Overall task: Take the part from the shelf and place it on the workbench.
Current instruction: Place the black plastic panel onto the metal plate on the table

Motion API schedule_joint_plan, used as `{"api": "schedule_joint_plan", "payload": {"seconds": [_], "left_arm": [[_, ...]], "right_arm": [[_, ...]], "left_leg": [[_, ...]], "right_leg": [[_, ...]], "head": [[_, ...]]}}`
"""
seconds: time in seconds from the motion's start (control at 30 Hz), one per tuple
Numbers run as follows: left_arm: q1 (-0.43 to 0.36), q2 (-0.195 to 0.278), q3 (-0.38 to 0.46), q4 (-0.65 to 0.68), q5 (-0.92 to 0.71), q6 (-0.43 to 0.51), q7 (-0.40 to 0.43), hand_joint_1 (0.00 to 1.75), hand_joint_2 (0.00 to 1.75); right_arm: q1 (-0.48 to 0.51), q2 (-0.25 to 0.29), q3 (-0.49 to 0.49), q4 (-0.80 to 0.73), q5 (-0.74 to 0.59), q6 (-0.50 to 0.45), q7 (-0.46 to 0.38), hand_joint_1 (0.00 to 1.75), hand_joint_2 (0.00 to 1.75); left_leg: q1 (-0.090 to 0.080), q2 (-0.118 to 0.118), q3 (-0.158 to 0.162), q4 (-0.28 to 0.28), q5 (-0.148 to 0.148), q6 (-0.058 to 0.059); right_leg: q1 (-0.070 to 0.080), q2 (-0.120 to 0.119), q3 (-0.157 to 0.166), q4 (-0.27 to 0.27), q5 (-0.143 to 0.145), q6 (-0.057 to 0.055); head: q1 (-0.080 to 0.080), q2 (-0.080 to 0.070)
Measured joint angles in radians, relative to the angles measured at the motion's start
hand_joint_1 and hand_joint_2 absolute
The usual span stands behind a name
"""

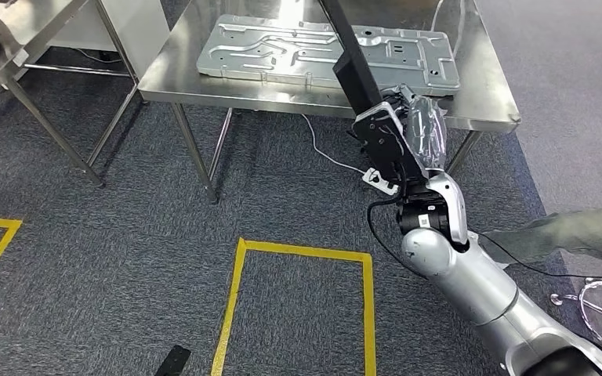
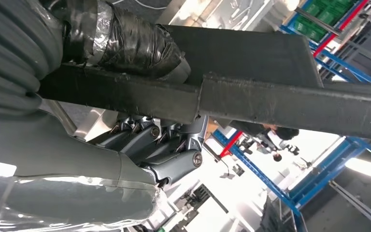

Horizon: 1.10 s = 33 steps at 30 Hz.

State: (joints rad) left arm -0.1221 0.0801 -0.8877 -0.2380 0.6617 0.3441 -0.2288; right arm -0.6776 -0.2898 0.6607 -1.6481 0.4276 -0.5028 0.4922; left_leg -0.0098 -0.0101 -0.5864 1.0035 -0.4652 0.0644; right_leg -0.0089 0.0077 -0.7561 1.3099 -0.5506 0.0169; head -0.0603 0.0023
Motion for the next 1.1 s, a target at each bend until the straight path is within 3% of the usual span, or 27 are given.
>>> {"api": "schedule_joint_plan", "payload": {"seconds": [0.03, 0.1, 0.17, 0.33, 0.4, 0.47, 0.5, 0.53, 0.6, 0.63, 0.7, 0.8, 0.87, 0.97, 1.0, 1.03, 1.1], "left_arm": [[0.001, 0.0, 0.0, 0.0, 0.0, 0.0, 0.0, 0.0, 1.75], [0.002, 0.0, 0.0, 0.0, -0.001, 0.002, 0.001, 0.0, 1.75], [-0.001, -0.001, 0.0, 0.0, -0.002, 0.003, 0.001, 0.0, 1.75], [-0.003, 0.001, 0.0, 0.0, -0.003, 0.005, 0.002, 0.0, 1.75], [-0.003, 0.0, 0.0, 0.0, -0.004, 0.005, 0.003, 0.0, 1.75], [-0.002, 0.0, -0.001, 0.0, -0.005, 0.006, 0.004, 0.0, 1.75], [-0.001, 0.0, -0.001, 0.0, -0.005, 0.006, 0.004, 0.0, 1.75], [0.0, 0.0, -0.001, 0.0, -0.005, 0.006, 0.005, 0.0, 1.75], [0.001, 0.0, -0.001, 0.0, -0.005, 0.006, 0.005, 0.0, 1.75], [0.0, 0.0, -0.001, 0.0, -0.005, 0.006, 0.005, 0.0, 1.75], [-0.003, -0.001, -0.002, 0.0, -0.006, 0.005, 0.006, 0.0, 1.75], [-0.002, -0.001, -0.003, 0.0, -0.005, 0.005, 0.007, 0.0, 1.75], [-0.001, -0.001, -0.003, 0.0, -0.006, 0.005, 0.007, 0.0, 1.75], [-0.002, 0.001, -0.003, 0.0, -0.005, 0.005, 0.007, 0.0, 1.75], [-0.002, 0.002, -0.003, 0.0, -0.005, 0.005, 0.007, 0.0, 1.75], [-0.001, 0.001, -0.003, 0.0, -0.004, 0.005, 0.008, 0.0, 1.75], [0.001, 0.001, -0.003, 0.0, -0.004, 0.004, 0.008, 0.0, 1.75]], "right_arm": [[0.002, 0.0, 0.0, 0.0, 0.0, 0.0, 0.0, 1.75, 1.75], [0.001, 0.0, 0.0, 0.0, 0.001, 0.0, 0.001, 1.75, 1.75], [-0.004, 0.0, 0.0, -0.002, 0.001, 0.001, 0.001, 1.75, 1.75], [-0.006, -0.001, -0.001, -0.004, 0.002, 0.001, 0.001, 1.75, 1.75], [-0.007, -0.002, -0.002, -0.005, 0.002, 0.001, 0.002, 1.75, 1.75], [-0.006, -0.002, -0.002, -0.006, 0.002, 0.001, 0.002, 1.75, 1.75], [-0.003, -0.002, -0.002, -0.005, 0.002, 0.001, 0.002, 1.75, 1.75], [-0.001, -0.002, -0.002, -0.005, 0.002, 0.002, 0.002, 1.75, 1.75], [0.001, -0.002, -0.002, -0.005, 0.002, 0.003, 0.002, 1.75, 1.75], [-0.001, -0.002, -0.002, -0.005, 0.002, 0.003, 0.002, 1.75, 1.75], [-0.007, -0.002, -0.003, -0.005, 0.002, 0.004, 0.003, 1.75, 1.75], [-0.009, -0.002, -0.004, -0.005, 0.002, 0.005, 0.005, 1.75, 1.75], [-0.008, -0.003, -0.006, -0.004, 0.001, 0.004, 0.007, 1.75, 1.75], [-0.002, -0.004, -0.006, 0.0, -0.003, 0.003, 0.008, 1.75, 1.75], [0.001, -0.004, -0.006, 0.003, -0.005, 0.003, 0.009, 1.75, 1.75], [0.005, -0.005, -0.006, 0.006, -0.006, 0.003, 0.01, 1.75, 1.75], [0.008, -0.007, -0.007, 0.01, -0.008, 0.003, 0.01, 1.75, 1.75]], "left_leg": [[-0.002, -0.001, 0.01, 0.001, -0.008, 0.001], [-0.004, -0.005, 0.031, 0.003, -0.025, -0.002], [-0.007, -0.007, 0.04, 0.006, -0.041, -0.009], [-0.006, -0.004, 0.027, 0.034, -0.073, -0.033], [0.0, -0.001, -0.031, 0.137, -0.107, -0.047], [0.007, 0.001, -0.121, 0.267, -0.13, -0.056], [0.01, 0.001, -0.153, 0.295, -0.116, -0.059], [0.012, 0.002, -0.166, 0.285, -0.083, -0.06], [0.015, 0.003, -0.139, 0.172, 0.014, -0.06], [0.014, 0.003, -0.117, 0.116, 0.047, -0.059], [0.009, 0.003, -0.086, 0.047, 0.058, -0.051], [0.006, 0.001, -0.068, 0.023, 0.041, -0.03], [0.007, 0.001, -0.049, 0.016, 0.033, -0.016], [0.002, 0.0, -0.024, 0.014, 0.013, -0.003], [-0.002, -0.001, -0.013, 0.015, 0.004, -0.001], [-0.005, -0.003, -0.001, 0.015, -0.005, 0.0], [-0.01, -0.005, 0.028, 0.015, -0.026, 0.001]], "right_leg": [[0.0, 0.0, -0.001, -0.023, 0.032, -0.003], [0.004, 0.001, 0.044, -0.148, 0.118, -0.011], [0.008, 0.0, 0.089, -0.25, 0.153, -0.017], [0.003, 0.003, 0.111, -0.282, 0.133, -0.027], [0.0, 0.002, 0.124, -0.284, 0.122, -0.032], [0.0, 0.002, 0.14, -0.283, 0.106, -0.034], [0.0, 0.002, 0.151, -0.282, 0.097, -0.032], [-0.001, 0.002, 0.164, -0.281, 0.087, -0.031], [-0.004, 0.003, 0.192, -0.282, 0.064, -0.024], [-0.003, 0.003, 0.202, -0.283, 0.055, -0.02], [-0.003, 0.005, 0.214, -0.288, 0.044, -0.008], [-0.005, 0.006, 0.223, -0.289, 0.04, 0.006], [-0.004, 0.004, 0.194, -0.23, 0.023, 0.011], [-0.001, 0.003, 0.068, -0.04, -0.029, 0.009], [0.0, 0.003, 0.033, -0.006, -0.036, 0.007], [0.003, 0.003, 0.015, -0.007, -0.025, 0.003], [0.011, 0.003, 0.027, -0.1, 0.052, -0.012]], "head": [[0.0, 0.0], [0.0, 0.0], [-0.001, 0.0], [-0.002, 0.0], [-0.003, 0.0], [-0.004, 0.0], [-0.004, 0.0], [-0.004, 0.0], [-0.003, 0.0], [-0.003, 0.0], [-0.002, 0.0], [0.003, 0.0], [0.006, 0.0], [0.011, 0.0], [0.011, 0.0], [0.011, 0.0], [0.011, 0.0]]}}
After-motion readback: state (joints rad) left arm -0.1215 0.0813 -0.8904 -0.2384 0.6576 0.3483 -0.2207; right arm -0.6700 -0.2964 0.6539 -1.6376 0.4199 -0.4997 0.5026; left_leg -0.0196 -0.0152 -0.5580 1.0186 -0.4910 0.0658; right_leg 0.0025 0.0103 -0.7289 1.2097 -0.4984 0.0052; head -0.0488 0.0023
